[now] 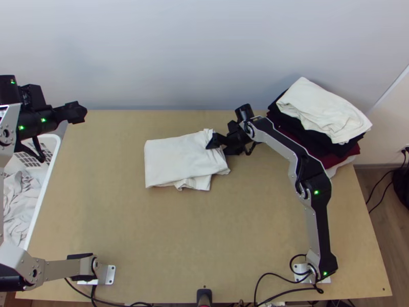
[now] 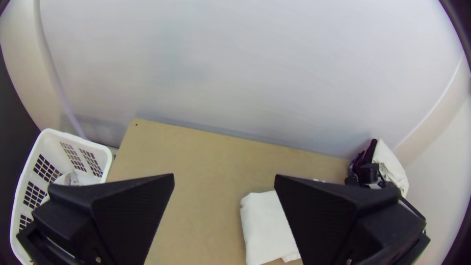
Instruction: Fold the t-shirt
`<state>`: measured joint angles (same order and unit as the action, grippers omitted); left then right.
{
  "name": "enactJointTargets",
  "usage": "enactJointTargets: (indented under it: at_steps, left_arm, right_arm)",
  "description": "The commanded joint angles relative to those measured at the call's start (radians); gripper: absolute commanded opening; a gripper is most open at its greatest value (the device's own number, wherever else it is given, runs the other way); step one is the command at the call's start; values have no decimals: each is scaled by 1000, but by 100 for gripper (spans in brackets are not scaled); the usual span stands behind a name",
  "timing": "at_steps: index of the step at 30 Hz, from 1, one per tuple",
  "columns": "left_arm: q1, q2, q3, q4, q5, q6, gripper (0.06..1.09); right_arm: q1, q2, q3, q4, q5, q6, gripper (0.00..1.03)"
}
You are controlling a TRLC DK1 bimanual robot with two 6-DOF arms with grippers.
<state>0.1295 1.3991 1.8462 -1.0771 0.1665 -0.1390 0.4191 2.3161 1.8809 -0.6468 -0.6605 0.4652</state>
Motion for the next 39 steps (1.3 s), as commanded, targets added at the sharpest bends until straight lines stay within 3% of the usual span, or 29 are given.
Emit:
enactJointTargets:
  at_steps: [1, 12, 14, 15, 17, 18, 22, 32, 39]
  left_arm:
    - [5, -29, 33, -12, -15, 10, 105]
    - [45, -45, 61, -46, -21, 30, 105]
    - [55, -52, 53, -50, -21, 30, 105]
    - [59, -58, 44, -52, -21, 30, 105]
    - [64, -68, 27, -50, -21, 33, 105]
    - [65, -71, 22, -52, -21, 33, 105]
    - [68, -81, 22, -50, -21, 33, 105]
    - [84, -91, 19, -50, -19, 33, 105]
    - [81, -86, 19, -40, -12, 30, 105]
  right_arm:
    - [43, 86, 15, -11, 13, 13, 99]
    - [199, 174, 156, -63, 13, 20, 99]
    - [198, 198, 201, -114, 13, 23, 82]
    - [195, 209, 228, -143, 13, 29, 63]
    - [190, 212, 248, -154, 16, 32, 10]
    - [185, 212, 250, -154, 16, 32, 3]
    - [162, 174, 219, -159, 7, 29, 3]
    - [90, -158, 115, -159, -24, 39, 3]
    - [21, -340, 106, -139, -22, 90, 3]
